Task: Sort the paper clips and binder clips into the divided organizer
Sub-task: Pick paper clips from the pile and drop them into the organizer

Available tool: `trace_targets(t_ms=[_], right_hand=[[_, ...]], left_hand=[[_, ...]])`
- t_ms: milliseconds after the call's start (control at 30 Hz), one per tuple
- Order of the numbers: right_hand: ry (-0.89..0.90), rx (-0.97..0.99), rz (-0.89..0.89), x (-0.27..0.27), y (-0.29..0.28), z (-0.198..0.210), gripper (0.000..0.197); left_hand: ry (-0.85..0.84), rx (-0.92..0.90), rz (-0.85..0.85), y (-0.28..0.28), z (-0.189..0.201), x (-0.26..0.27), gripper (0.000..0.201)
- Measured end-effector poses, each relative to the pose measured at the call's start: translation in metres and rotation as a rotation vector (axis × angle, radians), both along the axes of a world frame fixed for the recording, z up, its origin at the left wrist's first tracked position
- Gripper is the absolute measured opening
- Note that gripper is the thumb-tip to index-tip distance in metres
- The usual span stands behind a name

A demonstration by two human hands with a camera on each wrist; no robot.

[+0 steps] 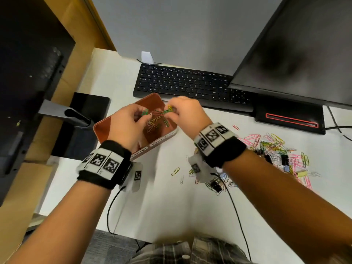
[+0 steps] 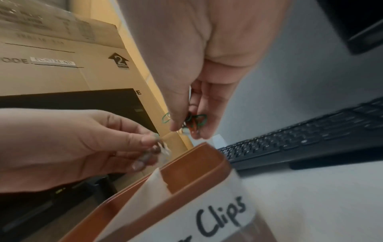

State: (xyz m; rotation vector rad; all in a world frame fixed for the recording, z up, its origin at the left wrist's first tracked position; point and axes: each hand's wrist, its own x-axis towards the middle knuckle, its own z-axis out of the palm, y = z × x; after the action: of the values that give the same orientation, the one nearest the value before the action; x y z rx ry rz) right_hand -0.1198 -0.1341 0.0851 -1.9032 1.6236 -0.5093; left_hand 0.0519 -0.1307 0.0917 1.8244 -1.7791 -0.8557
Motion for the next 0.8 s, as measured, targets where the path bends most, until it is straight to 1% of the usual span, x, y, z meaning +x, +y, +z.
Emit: trace_targets(t_ms=[67,100,133,200,233,300,333,400,500,567,633,700,767,800], right_hand=[[-0.033,0.029,-0.008,0.016,-0.007,-0.001,0.028],[-0.054,0.041,-0.023,0.016,-0.007,-0.003,0.033],[-0.074,0.034,-0.041,0.012,-0.003,-0.004,0.036],[-0.068,-0.007,-0.076,-0.007,0.011,-0.008,0.034],[-0.022,-0.015,-0.087,-0.02,0.021,-0.014,0.033],[0.109,0.063,-0.083,-0.048,0.044,-0.028,0.036],[0.154,0.141,-0.07,-0.06,0.057,-0.036,0.04],[0.182,0.306,-0.032,-0.075,0.076,-0.049,0.05],[0.219,0.444,0.052,-0.076,0.086,-0.061,0.058],[0.238,0.453,0.075,-0.073,0.086,-0.066,0.052],[0.234,0.436,0.067,-0.072,0.085,-0.068,0.04],[0.227,0.411,0.047,-0.074,0.084,-0.069,0.028],[0.209,0.378,0.009,-0.081,0.083,-0.068,0.023],[0.186,0.361,-0.027,-0.086,0.083,-0.066,0.023]], left_hand=[[-0.097,0.009,-0.05,-0.001,-0.001,0.001,0.032],[-0.153,-0.021,-0.084,0.001,0.0,0.001,0.035],[-0.173,-0.08,-0.117,0.006,0.002,0.001,0.035],[-0.107,-0.181,-0.182,0.022,0.003,0.0,0.029],[-0.07,-0.189,-0.227,0.034,0.002,-0.002,0.025],[-0.027,-0.099,-0.335,0.058,-0.011,-0.008,0.02],[-0.022,-0.015,-0.384,0.069,-0.022,-0.011,0.022],[-0.047,0.157,-0.439,0.087,-0.049,-0.019,0.033],[-0.124,0.32,-0.422,0.104,-0.085,-0.028,0.051],[-0.173,0.372,-0.384,0.109,-0.101,-0.034,0.059],[-0.176,0.373,-0.35,0.11,-0.109,-0.038,0.052],[-0.163,0.328,-0.344,0.109,-0.113,-0.039,0.035],[-0.134,0.297,-0.335,0.107,-0.113,-0.037,0.02],[-0.119,0.29,-0.325,0.106,-0.113,-0.036,0.016]])
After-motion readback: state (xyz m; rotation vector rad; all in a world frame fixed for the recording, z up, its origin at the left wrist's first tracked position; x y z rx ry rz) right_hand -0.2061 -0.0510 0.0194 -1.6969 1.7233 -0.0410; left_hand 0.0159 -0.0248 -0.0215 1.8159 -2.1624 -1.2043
